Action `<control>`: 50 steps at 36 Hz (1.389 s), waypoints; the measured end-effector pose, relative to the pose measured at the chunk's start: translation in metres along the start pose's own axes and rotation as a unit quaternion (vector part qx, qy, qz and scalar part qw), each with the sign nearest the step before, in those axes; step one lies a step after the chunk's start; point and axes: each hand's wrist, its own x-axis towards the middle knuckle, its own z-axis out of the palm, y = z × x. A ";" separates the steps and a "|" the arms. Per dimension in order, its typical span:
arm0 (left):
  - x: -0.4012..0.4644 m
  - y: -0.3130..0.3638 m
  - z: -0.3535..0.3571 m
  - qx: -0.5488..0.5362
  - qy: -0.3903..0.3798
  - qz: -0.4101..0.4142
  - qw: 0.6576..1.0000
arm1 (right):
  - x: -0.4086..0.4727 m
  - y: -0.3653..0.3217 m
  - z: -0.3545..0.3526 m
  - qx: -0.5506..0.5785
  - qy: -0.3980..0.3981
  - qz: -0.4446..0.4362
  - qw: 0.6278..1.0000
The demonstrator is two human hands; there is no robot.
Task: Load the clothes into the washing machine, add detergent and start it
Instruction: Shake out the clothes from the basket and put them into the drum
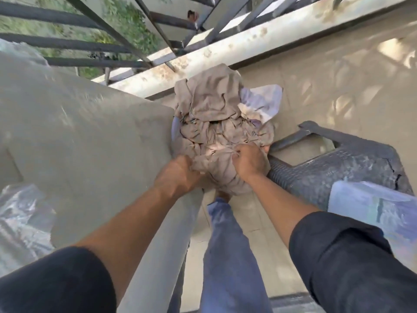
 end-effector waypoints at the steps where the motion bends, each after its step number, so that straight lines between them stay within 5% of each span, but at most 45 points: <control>1: 0.000 -0.002 0.001 0.001 -0.003 -0.009 1.000 | -0.001 -0.002 0.000 0.013 0.002 -0.003 1.000; 10: -0.017 0.000 -0.009 -0.020 -0.025 -0.006 0.999 | -0.060 -0.032 -0.036 0.169 0.058 -0.073 0.981; 16: -0.042 0.010 -0.023 -0.067 -0.030 0.008 0.997 | -0.099 -0.033 -0.065 0.229 0.065 -0.028 0.971; 23: -0.091 0.018 -0.028 -0.032 -0.023 0.091 0.995 | -0.178 -0.085 -0.102 0.401 -0.030 -0.099 0.910; 32: -0.154 -0.010 -0.048 -0.077 0.111 0.131 0.982 | -0.249 -0.091 -0.193 0.553 -0.069 -0.191 0.808; 44: -0.223 -0.031 -0.081 -0.032 0.227 0.264 0.937 | -0.301 -0.109 -0.229 0.522 -0.035 -0.211 0.826; 50: -0.255 -0.043 -0.099 -0.112 0.290 0.294 0.904 | -0.259 -0.095 -0.207 0.464 0.032 -0.094 0.880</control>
